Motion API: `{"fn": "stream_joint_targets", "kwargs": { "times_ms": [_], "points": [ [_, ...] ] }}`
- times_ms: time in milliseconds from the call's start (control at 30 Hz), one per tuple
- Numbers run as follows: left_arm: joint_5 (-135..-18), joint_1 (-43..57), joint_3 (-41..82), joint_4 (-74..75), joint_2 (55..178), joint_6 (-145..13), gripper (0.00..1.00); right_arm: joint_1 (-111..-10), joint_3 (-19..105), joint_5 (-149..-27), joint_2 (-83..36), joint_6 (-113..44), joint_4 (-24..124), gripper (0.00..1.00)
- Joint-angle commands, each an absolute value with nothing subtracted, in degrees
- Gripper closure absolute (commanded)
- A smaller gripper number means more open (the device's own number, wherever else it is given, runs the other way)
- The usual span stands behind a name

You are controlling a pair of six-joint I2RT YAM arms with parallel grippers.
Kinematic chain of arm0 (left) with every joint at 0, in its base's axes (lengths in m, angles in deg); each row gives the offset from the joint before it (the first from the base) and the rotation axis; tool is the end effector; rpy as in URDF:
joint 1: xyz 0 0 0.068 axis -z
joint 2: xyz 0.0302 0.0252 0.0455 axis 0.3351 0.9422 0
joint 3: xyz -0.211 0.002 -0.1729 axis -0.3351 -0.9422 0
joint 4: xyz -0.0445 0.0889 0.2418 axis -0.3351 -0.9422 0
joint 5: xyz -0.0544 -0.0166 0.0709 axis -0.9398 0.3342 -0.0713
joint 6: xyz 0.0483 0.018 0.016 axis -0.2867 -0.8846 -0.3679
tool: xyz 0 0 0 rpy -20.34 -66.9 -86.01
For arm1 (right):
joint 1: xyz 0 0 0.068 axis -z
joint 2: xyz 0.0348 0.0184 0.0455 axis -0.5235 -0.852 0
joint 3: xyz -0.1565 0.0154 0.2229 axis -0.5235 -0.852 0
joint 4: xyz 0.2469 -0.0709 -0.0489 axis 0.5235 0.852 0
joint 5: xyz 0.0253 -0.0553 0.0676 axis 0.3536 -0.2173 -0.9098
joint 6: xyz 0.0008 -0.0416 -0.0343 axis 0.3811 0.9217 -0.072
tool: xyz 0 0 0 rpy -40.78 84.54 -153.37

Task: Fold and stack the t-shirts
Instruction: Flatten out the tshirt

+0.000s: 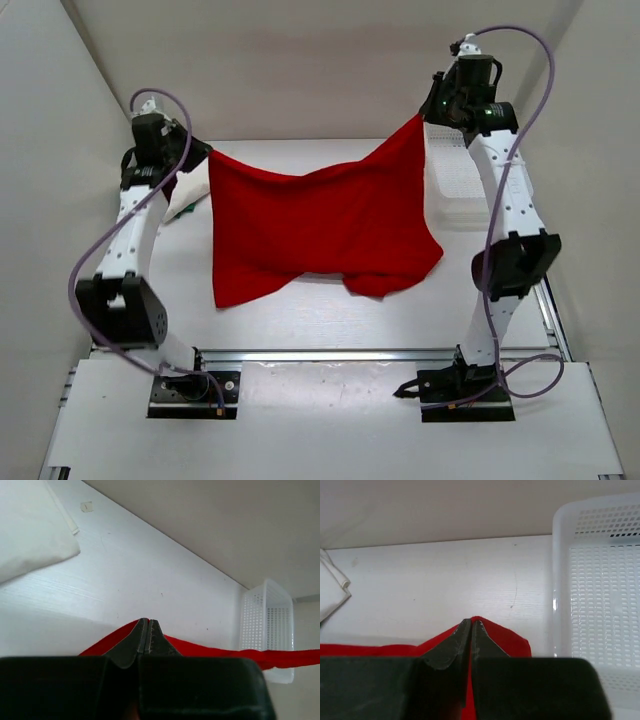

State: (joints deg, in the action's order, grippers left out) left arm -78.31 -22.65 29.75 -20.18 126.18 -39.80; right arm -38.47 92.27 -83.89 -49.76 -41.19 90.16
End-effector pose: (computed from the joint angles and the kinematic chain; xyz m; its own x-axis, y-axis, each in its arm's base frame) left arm 0.3471 0.0125 0.3790 -0.3687 -0.6184 -0.6939 -0.1474 0.7760 -0.6132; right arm 0.4117 0.0523 0.4536 -0.4214 0.1823 -0.8883 -0.0862 0.9671 0.2394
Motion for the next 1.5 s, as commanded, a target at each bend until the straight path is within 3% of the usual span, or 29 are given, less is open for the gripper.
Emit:
{"fn": "stream_joint_targets", "kwargs": {
  "times_ms": [0, 200, 400, 467, 500, 700, 867, 1000, 1200, 1333, 1467],
  "points": [
    [-76.3, -21.4, 42.3, -20.7, 132.0, -40.6, 1.00, -35.5, 102.8, -88.3, -49.1, -43.8, 85.3, 1.00],
    [-77.3, -24.6, 63.3, -24.9, 138.1, -37.6, 1.00, -30.3, 107.8, -95.5, -46.2, -53.3, 70.2, 1.00],
    [-74.6, -27.0, 65.3, -23.3, 135.8, -38.2, 1.00, -28.7, 105.6, -97.2, -41.9, -54.5, 69.6, 1.00],
    [-73.7, -27.4, 63.0, -23.3, 134.1, -38.8, 1.00, -29.7, 98.8, -94.9, -39.2, -50.5, 72.0, 1.00],
    [-73.5, -27.7, 59.0, -21.9, 133.2, -39.1, 1.00, -31.0, 95.5, -92.3, -36.4, -49.5, 72.3, 1.00],
    [-65.0, -25.7, 30.2, -12.9, 117.1, -42.3, 1.00, -34.0, 42.9, -84.7, -17.0, -49.4, 61.5, 1.00],
    [-57.3, -21.2, 0.2, -9.0, 102.7, -43.4, 1.00, -38.1, 16.2, -78.7, -4.5, -55.1, 61.1, 1.00],
    [-65.2, -24.8, -17.0, -6.6, 96.2, -38.1, 1.00, -39.1, -1.5, -81.9, 2.9, -61.2, 61.0, 1.00],
    [-73.0, -29.2, -32.4, -9.4, 89.2, -36.6, 1.00, -42.5, -15.3, -86.7, 23.4, -69.1, 68.3, 1.00],
    [-78.5, -32.8, -33.3, -13.1, 84.6, -39.2, 1.00, -45.7, -17.3, -87.8, 36.1, -73.2, 80.1, 1.00],
    [-77.0, -30.6, -32.4, -16.1, 82.0, -41.0, 1.00, -56.2, -19.2, -81.9, 48.5, -82.0, 83.6, 1.00]
  ]
}}
